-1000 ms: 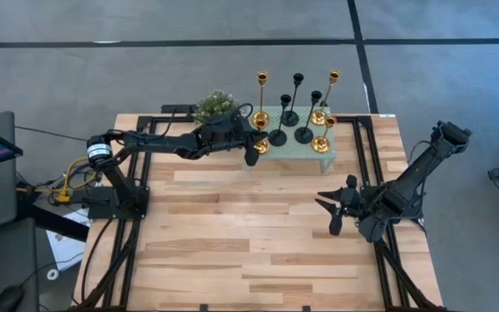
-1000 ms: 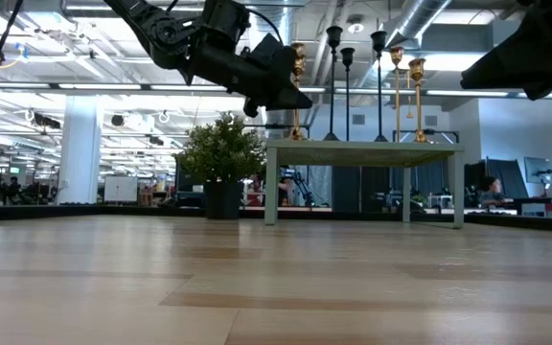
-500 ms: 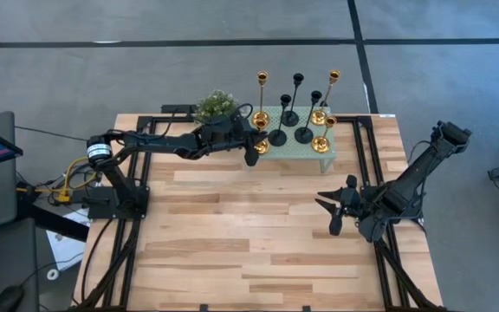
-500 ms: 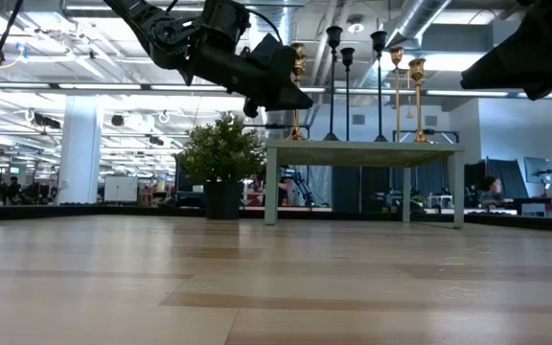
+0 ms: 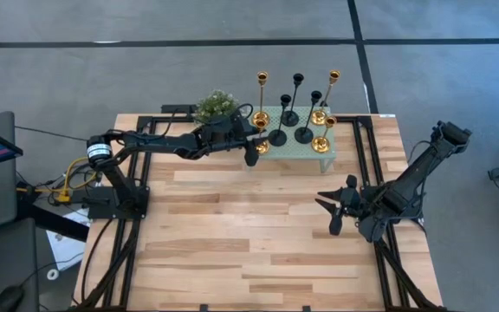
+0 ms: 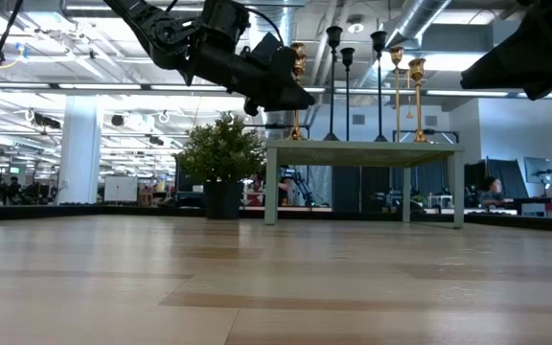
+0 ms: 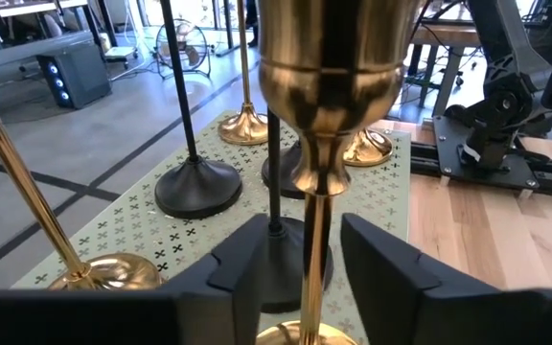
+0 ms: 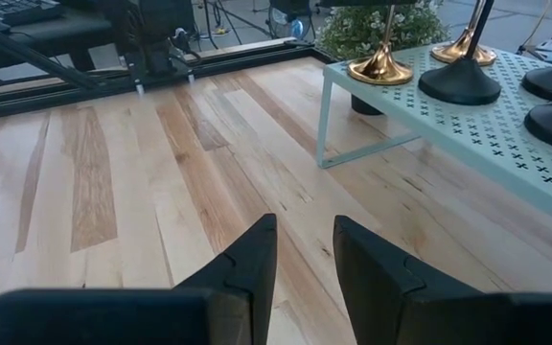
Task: Pick & Place candle stick holders
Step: Put the gold candle holder on the shelf, then return to Home Position
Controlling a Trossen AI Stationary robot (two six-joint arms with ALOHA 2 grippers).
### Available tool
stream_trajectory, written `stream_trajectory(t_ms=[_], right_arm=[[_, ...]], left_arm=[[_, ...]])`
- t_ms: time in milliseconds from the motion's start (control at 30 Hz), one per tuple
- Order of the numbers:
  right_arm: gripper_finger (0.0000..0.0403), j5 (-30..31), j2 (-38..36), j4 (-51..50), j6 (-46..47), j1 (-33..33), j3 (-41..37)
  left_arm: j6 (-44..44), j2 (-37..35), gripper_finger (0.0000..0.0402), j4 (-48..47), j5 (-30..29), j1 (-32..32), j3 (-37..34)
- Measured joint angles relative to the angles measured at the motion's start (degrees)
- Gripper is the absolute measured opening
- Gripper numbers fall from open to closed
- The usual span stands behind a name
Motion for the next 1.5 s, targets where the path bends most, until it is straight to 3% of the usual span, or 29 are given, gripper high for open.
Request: stream_trajectory(t_ms=[400, 933, 1500], right_arm=[[0.0097, 0.1, 0.0, 0.0, 0.0, 0.0, 0.0], [0.0098, 0.1, 0.0, 0.0, 0.0, 0.0, 0.0], [0.0098, 0.1, 0.0, 0.0, 0.0, 0.0, 0.0]], left_arm=[[0.0, 0.0, 0.0216, 0.7, 0.0, 0.0, 0.0], [0.0, -1.3, 0.0232, 0.5, 0.0, 0.0, 0.0], [0.0, -13.4, 0.0232, -21.6, 0.9, 0.0, -0.1]])
